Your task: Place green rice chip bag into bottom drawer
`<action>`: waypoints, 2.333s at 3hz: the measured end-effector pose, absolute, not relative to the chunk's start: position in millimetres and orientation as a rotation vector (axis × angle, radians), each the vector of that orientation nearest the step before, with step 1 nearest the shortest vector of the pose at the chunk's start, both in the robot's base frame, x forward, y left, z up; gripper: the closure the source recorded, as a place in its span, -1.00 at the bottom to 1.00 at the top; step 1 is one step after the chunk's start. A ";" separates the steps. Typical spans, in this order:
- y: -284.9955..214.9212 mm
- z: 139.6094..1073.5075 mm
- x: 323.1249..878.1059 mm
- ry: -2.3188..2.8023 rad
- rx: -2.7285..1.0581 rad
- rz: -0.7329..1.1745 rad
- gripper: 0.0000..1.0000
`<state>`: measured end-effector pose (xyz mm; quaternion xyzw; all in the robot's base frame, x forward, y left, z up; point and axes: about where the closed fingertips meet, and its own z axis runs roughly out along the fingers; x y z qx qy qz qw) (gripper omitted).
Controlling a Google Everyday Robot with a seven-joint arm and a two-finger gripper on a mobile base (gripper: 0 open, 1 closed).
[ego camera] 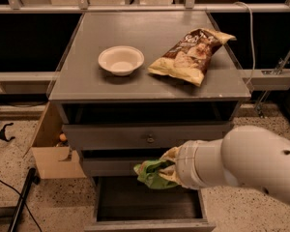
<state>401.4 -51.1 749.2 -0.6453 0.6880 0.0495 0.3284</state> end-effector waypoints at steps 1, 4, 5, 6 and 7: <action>-43.2 703.3 392.6 1.756 -1.672 0.168 1.00; -48.4 682.7 398.5 1.681 -1.738 0.123 1.00; -61.5 650.4 406.5 1.681 -1.729 0.133 1.00; -72.5 604.0 412.2 1.713 -1.709 0.183 1.00; -80.4 561.5 417.0 1.716 -1.684 0.237 1.00</action>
Offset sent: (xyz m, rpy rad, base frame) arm -0.0080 0.0069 -0.0415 0.0439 -0.0090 0.0152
